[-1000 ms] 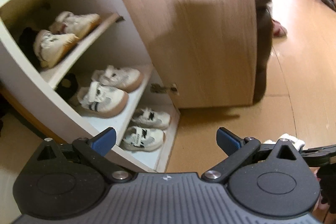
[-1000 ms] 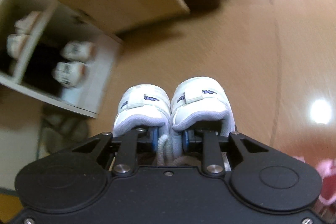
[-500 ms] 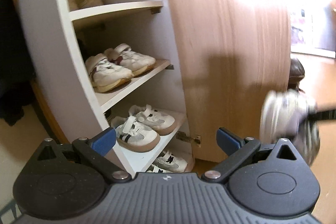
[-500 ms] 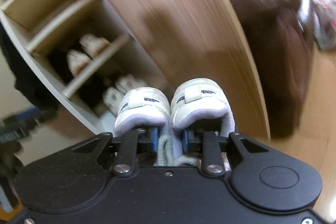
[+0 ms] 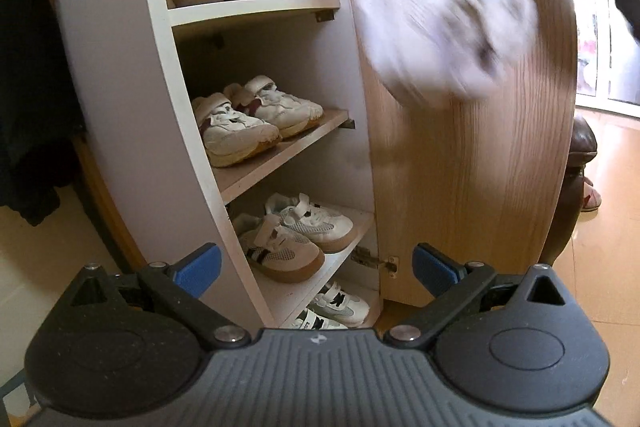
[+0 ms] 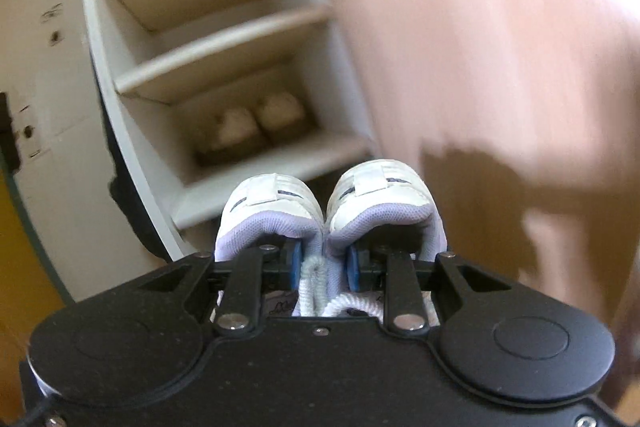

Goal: Organize scattered shoes
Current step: 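Carry the lace-up sneaker pair with the right tool into the cabinet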

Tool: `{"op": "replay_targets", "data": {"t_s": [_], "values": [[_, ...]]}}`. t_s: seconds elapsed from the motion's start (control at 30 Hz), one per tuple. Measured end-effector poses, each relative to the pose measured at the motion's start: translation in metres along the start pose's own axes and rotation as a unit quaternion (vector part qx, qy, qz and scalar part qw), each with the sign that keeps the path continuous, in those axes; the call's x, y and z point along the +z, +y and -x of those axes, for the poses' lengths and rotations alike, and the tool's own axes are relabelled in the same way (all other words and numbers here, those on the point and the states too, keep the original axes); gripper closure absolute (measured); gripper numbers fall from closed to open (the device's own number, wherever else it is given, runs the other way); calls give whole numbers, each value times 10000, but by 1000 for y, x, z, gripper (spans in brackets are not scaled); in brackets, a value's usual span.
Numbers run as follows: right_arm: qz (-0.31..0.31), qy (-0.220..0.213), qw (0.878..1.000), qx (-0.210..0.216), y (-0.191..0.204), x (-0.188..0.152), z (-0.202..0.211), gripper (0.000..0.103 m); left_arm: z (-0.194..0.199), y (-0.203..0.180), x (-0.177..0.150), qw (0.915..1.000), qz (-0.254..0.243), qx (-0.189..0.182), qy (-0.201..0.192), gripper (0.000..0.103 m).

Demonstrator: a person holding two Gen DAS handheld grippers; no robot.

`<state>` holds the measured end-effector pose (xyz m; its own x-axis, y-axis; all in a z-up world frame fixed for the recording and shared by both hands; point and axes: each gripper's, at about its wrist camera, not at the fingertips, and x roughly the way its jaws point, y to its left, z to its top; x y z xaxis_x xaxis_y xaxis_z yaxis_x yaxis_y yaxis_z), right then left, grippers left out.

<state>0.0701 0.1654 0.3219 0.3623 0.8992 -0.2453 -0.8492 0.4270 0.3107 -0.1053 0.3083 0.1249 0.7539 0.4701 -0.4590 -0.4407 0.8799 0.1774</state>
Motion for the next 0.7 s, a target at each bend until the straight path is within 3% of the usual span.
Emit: {"op": "replay_targets", "data": {"t_s": [0.17, 0.37, 0.7], "values": [[533, 6, 9981, 302, 31, 55, -43, 80, 0, 2, 0, 10000, -5, -41, 9, 1], [984, 110, 9943, 382, 59, 90, -103, 80, -2, 7, 3, 9999, 93, -66, 4, 1], [1357, 329, 9894, 403, 87, 102, -180, 80, -11, 10, 6, 9998, 146, -153, 46, 1]]}}
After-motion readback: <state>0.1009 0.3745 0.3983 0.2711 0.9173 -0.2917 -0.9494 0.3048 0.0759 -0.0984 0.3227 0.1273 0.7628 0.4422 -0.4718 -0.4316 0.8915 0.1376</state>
